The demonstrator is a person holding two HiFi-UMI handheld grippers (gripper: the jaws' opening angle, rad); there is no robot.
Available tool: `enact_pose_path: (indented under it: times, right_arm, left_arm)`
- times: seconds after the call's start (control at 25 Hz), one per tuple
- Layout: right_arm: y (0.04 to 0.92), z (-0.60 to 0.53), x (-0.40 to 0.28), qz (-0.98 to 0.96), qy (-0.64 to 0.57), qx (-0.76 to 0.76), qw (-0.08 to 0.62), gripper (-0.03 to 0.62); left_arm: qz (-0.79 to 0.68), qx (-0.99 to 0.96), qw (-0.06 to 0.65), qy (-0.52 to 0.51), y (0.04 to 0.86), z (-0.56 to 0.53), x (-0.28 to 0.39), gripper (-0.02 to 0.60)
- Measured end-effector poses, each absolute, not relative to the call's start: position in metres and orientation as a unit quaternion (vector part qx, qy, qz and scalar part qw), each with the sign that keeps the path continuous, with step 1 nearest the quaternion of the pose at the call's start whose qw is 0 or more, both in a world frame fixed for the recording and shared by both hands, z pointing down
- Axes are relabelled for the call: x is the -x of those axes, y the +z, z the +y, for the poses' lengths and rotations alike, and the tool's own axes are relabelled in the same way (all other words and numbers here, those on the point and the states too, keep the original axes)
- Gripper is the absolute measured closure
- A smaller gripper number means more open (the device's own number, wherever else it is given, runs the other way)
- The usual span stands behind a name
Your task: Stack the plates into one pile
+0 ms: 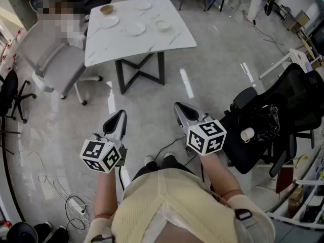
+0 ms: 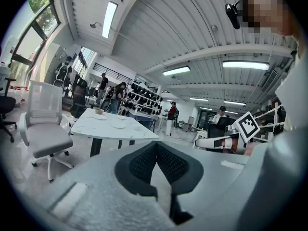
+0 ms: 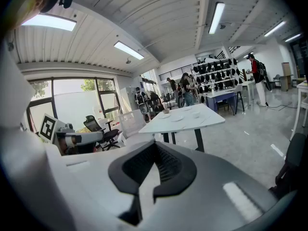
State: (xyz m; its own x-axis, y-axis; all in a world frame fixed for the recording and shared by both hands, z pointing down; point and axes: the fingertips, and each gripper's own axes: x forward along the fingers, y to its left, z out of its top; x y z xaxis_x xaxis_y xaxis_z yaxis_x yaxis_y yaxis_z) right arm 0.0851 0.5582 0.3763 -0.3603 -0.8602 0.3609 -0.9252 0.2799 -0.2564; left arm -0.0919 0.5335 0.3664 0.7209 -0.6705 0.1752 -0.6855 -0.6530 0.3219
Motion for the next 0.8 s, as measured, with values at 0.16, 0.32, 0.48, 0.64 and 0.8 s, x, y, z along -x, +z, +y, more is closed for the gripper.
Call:
enact_pose_path:
  times: [0.16, 0.32, 0.48, 0.64, 0.8]
  right_arm:
    - [0.381, 0.551, -0.081, -0.795, 0.216, -0.56, 0.082, 0.592]
    - [0.386, 0.55, -0.078, -0.794, 0.229, -0.557, 0.084, 0.592]
    - [0.394, 0.549, -0.077, -0.78, 0.246, -0.569, 0.085, 0.592]
    - [0.399, 0.547, -0.07, -0.778, 0.254, -0.568, 0.082, 0.592]
    - [0.401, 0.537, -0.07, -0.782, 0.263, -0.56, 0.079, 0.592]
  left_arm:
    - [-0.37, -0.91, 0.186, 0.019, 0.368, 0.525, 0.096, 0.583]
    - [-0.359, -0.914, 0.188, 0.028, 0.373, 0.525, 0.098, 0.581]
    - [-0.353, -0.915, 0.194, 0.035, 0.379, 0.525, 0.107, 0.583]
    - [-0.354, -0.911, 0.206, 0.039, 0.388, 0.516, 0.111, 0.584]
    - [-0.351, -0.912, 0.207, 0.035, 0.389, 0.509, 0.108, 0.584]
